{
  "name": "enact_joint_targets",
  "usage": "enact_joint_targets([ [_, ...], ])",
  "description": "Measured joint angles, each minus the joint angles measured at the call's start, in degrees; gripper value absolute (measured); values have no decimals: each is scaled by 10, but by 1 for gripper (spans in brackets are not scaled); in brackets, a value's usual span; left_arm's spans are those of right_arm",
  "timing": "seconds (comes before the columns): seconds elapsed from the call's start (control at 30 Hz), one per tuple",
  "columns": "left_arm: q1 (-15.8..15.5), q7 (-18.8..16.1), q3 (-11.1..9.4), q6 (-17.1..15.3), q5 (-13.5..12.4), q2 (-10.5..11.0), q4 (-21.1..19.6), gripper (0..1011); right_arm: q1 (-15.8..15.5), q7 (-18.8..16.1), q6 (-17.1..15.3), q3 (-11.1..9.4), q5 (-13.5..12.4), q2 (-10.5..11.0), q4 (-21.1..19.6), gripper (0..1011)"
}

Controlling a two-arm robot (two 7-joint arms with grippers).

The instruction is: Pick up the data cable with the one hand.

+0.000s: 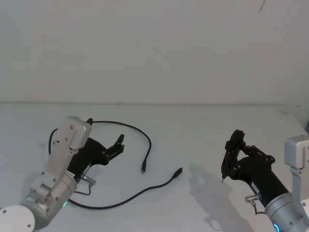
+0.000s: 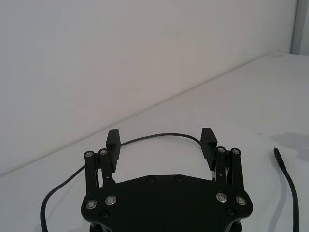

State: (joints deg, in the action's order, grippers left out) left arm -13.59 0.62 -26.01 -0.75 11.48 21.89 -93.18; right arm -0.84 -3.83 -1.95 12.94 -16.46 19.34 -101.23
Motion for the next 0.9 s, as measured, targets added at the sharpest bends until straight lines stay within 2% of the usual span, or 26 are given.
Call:
enact_joint_targets([
  [0.63,0,2,0,0,1,0,0,1001,0,0,0,0,0,0,0,279],
  [0.9,-4,34,1,1,20,2,2,1001,0,0,0,0,0,0,0,279],
])
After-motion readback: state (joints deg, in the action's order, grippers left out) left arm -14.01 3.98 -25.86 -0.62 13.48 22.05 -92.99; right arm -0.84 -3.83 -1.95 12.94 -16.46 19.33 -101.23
